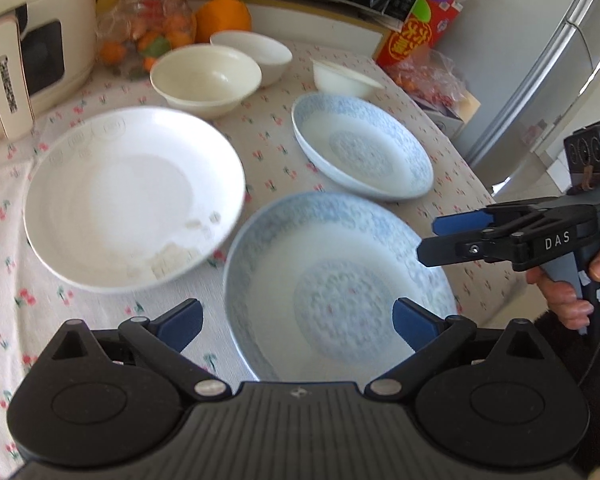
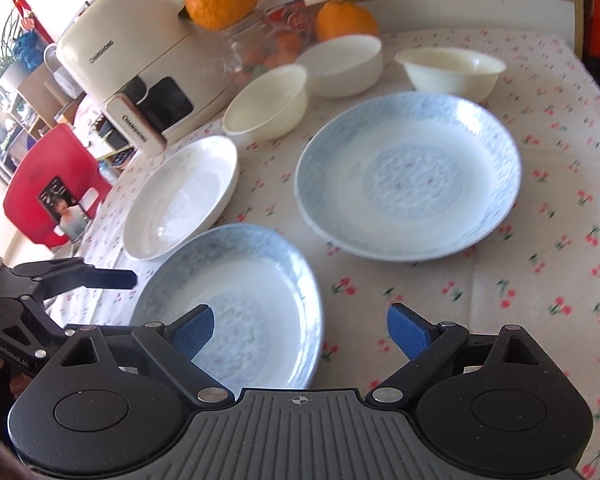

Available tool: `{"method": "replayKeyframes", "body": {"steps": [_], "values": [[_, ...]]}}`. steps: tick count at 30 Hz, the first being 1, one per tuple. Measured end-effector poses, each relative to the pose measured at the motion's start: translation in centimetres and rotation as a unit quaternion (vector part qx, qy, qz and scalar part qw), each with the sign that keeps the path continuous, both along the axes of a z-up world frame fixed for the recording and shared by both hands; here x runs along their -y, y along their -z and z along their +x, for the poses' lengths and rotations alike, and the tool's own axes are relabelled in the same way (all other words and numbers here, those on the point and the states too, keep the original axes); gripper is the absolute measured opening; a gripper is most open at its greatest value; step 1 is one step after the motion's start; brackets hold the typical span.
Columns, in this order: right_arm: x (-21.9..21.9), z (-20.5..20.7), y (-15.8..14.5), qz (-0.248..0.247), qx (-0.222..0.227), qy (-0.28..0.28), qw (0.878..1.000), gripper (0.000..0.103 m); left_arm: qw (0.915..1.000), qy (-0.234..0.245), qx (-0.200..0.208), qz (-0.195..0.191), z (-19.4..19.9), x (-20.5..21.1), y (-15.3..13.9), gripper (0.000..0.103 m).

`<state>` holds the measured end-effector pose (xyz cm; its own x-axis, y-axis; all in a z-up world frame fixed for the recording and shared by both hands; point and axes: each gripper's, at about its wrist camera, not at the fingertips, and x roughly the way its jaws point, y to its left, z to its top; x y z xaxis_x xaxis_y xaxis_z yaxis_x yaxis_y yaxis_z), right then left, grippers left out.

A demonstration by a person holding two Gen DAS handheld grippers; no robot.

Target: Organize plates and bowls

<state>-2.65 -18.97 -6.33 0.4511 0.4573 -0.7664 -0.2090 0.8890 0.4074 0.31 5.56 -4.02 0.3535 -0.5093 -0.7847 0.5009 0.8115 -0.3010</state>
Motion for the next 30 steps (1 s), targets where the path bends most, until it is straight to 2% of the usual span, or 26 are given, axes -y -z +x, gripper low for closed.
{"method": "replayKeyframes", "body": {"steps": [4,9,14,15,17,19,22,25,28,30], "values": [[-0.6,-0.4,0.5,0.009,-0.026,-0.015,0.999,0.095,0.9993,-0.001,-0.037,0.009,0.1,0.0,0.8,0.092],[-1.1,-0.7,0.9,0.038,-0.058,-0.035,0.997,0.095,0.9963,-0.009,-0.085,-0.008,0.5,-0.4,1.6,0.083],[-1.5,-0.7,1.2,0.033,-0.075,-0.04,0.996,0.093,0.9928,-0.01,-0.118,-0.019,0.7,-0.6,2.1,0.07],[-1.6,-0.7,1.3,0.031,-0.077,-0.04,0.996,0.089,0.9922,-0.011,-0.122,-0.021,0.8,-0.6,2.2,0.067],[-1.7,-0.8,1.3,0.026,-0.081,-0.041,0.996,0.076,0.9919,-0.01,-0.125,-0.023,0.8,-0.6,2.1,0.059],[-1.8,-0.9,1.3,0.017,-0.08,-0.04,0.996,0.062,0.9929,-0.013,-0.118,-0.01,0.6,-0.6,2.0,0.048],[-1.9,-1.1,1.1,-0.013,-0.071,-0.038,0.997,0.047,0.9944,-0.012,-0.104,0.012,0.4,-0.5,1.8,0.039],[-2.1,-1.2,0.8,-0.041,-0.058,-0.04,0.997,0.039,0.9949,-0.01,-0.097,0.024,0.3,-0.4,1.7,0.032],[-2.3,-1.4,0.3,-0.064,-0.035,-0.042,0.996,0.037,0.9956,-0.008,-0.09,0.023,0.2,-0.5,1.4,0.028],[-2.0,-1.3,-0.1,-0.062,-0.026,-0.039,0.997,0.036,0.9963,-0.008,-0.083,0.02,0.2,-0.7,1.1,0.027]]}}
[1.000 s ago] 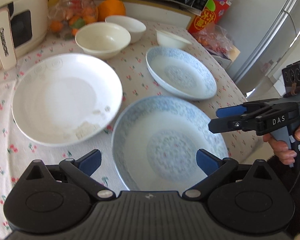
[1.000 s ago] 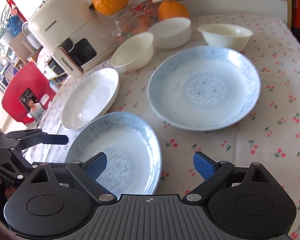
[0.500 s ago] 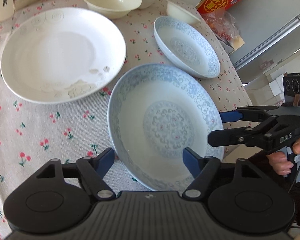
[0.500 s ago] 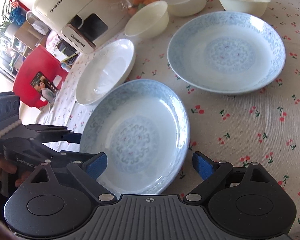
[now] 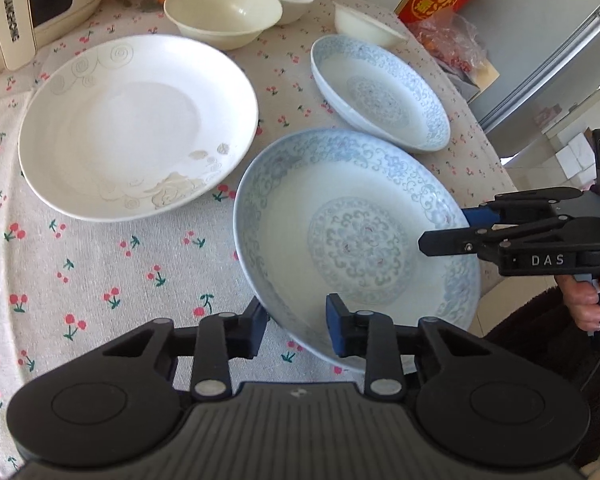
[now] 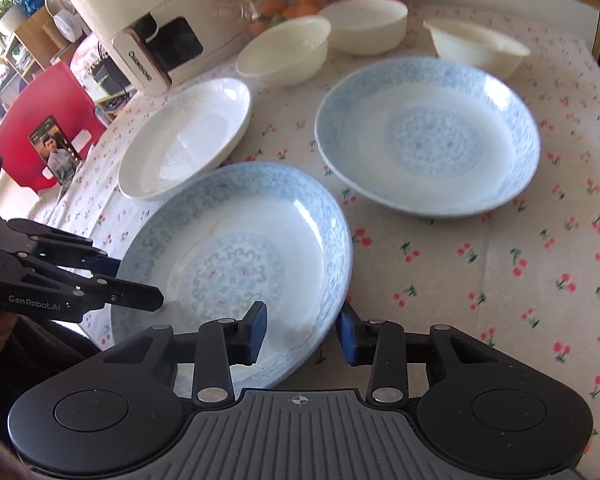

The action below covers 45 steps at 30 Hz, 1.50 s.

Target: Organize plates and bowls

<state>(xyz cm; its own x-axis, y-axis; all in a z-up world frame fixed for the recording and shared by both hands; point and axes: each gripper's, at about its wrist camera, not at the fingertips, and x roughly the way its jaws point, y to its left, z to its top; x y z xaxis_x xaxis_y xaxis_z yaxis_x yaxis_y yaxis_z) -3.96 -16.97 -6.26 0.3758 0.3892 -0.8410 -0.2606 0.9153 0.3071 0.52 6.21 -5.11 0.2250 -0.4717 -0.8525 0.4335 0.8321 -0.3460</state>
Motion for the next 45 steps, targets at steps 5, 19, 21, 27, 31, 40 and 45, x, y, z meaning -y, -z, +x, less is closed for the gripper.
{"method": "replayKeyframes", "body": {"steps": [5,19,21,27,31,40,45], "values": [[0.9,0.3,-1.2,0.013,0.017,0.011,1.0,0.033,0.9997,-0.004,0.006,-0.025,0.1,-0.5,-0.9,0.029],[2.7,0.7,-4.7,0.044,0.076,0.032,0.996,0.031,0.9974,0.007,0.037,-0.061,-0.9,-0.5,-3.7,0.028],[3.1,1.0,-5.1,0.047,0.083,0.04,0.995,0.031,0.9969,0.006,0.042,-0.066,-0.6,-0.2,-4.0,0.027],[4.6,2.1,-5.5,0.048,0.094,0.065,0.992,0.031,0.9965,0.001,0.059,-0.059,0.7,1.8,-4.2,0.024],[6.0,2.8,-5.1,0.045,0.09,0.091,0.991,0.031,0.9963,0.007,0.072,-0.048,1.6,3.7,-4.1,0.024],[9.5,4.9,-3.6,0.037,0.071,0.146,0.986,0.031,0.9962,0.017,0.079,-0.032,3.8,7.5,-3.1,0.024],[10.4,6.4,-2.3,0.029,0.053,0.165,0.984,0.031,0.9958,0.012,0.09,-0.012,4.7,8.8,-2.5,0.024]]}}
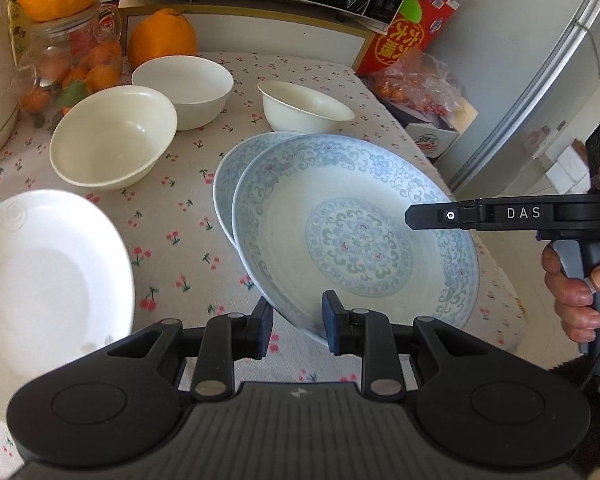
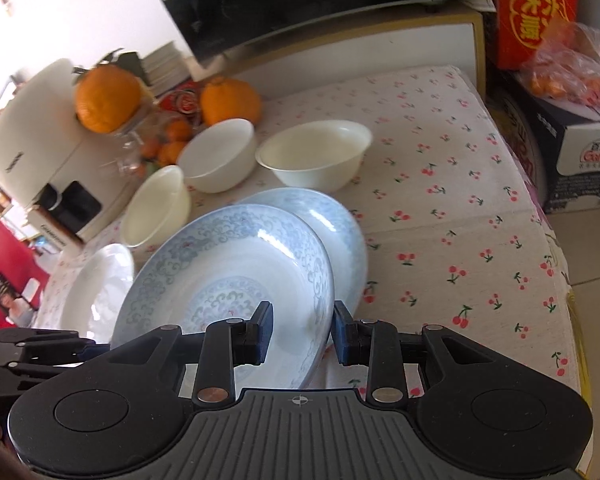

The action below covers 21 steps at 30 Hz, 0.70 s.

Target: Organize plates and bowls

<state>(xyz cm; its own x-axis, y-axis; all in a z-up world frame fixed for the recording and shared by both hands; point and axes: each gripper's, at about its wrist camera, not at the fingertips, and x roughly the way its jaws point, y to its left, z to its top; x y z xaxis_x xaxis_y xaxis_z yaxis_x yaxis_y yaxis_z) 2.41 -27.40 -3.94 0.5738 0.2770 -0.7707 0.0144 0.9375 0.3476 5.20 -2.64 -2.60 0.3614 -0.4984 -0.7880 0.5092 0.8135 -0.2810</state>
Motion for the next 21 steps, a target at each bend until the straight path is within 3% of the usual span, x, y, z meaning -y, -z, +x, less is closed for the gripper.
{"method": "replayKeyframes", "body": {"steps": [7,21], "values": [[-0.5,1.2,1.5,-0.023,-0.022,0.001,0.999,0.03,0.9994,-0.009,0.02,0.025,0.7,0.6,0.3,0.024],[-1.9,1.4,1.5,-0.082,-0.001,-0.005,0.997,0.03,0.9974,-0.03,0.051,0.041,1.7,1.3,0.6,0.025]]}}
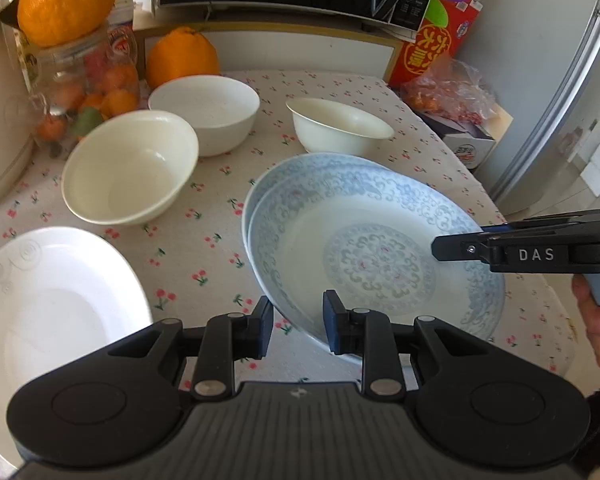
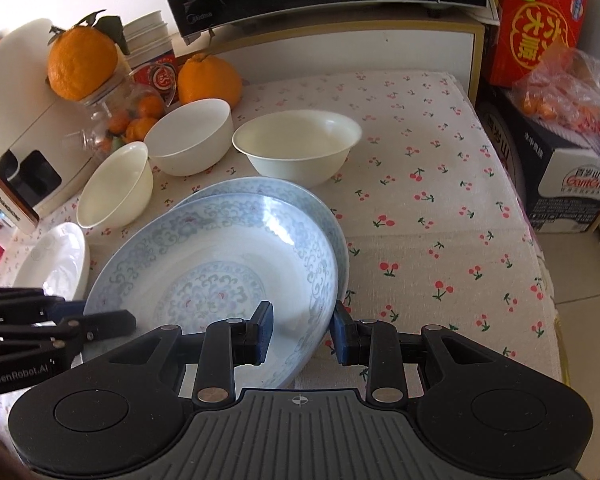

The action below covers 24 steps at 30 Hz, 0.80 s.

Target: Organize plates and bowls

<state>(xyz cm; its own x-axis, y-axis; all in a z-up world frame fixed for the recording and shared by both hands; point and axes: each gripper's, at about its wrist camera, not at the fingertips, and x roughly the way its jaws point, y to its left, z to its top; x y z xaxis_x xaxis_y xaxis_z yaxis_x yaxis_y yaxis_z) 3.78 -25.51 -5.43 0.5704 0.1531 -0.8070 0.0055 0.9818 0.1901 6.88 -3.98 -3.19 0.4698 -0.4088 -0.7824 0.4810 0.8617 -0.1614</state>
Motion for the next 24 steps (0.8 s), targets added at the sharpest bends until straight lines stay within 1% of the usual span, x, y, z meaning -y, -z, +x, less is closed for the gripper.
{"method": "replayKeyframes", "body": {"steps": [4,9,14,15,16,17,19,21,24], "values": [[-0.2,0.1,0.0,-0.015,0.002,0.0,1.0,0.03,0.9994,0.008,0.028,0.02,-0.2,0.6,-0.1,0.025],[0.0,0.4,0.3,-0.019,0.0,0.004,1.0,0.03,0.9986,0.012,0.044,0.025,-0.1,0.8,-0.1,0.027],[0.5,0.7,0.4,-0.023,0.012,0.022,0.999,0.031,0.9972,0.013,0.063,0.038,-0.1,1.1,0.6,0.03],[0.7,0.8,0.6,-0.024,0.012,0.027,0.999,0.031,0.9972,0.012,0.062,0.04,0.0,1.1,0.9,0.032],[0.9,0.9,0.7,-0.02,0.012,0.032,0.999,0.031,0.9974,0.012,0.062,0.035,0.1,1.0,1.1,0.035],[1.2,1.1,0.9,-0.013,0.012,0.038,0.999,0.031,0.9976,0.012,0.06,0.031,0.2,1.0,1.3,0.037],[1.9,1.4,1.3,0.009,0.011,0.052,0.999,0.038,0.9981,0.008,0.056,0.024,0.5,0.9,1.6,0.043],[2.7,1.7,1.9,0.039,0.008,0.068,0.997,0.039,0.9988,0.002,0.049,0.01,0.9,0.5,1.9,0.046],[3.7,2.1,3.1,0.092,-0.001,0.084,0.992,0.046,0.9994,-0.014,0.017,-0.028,1.7,-0.1,2.6,0.046]]}}
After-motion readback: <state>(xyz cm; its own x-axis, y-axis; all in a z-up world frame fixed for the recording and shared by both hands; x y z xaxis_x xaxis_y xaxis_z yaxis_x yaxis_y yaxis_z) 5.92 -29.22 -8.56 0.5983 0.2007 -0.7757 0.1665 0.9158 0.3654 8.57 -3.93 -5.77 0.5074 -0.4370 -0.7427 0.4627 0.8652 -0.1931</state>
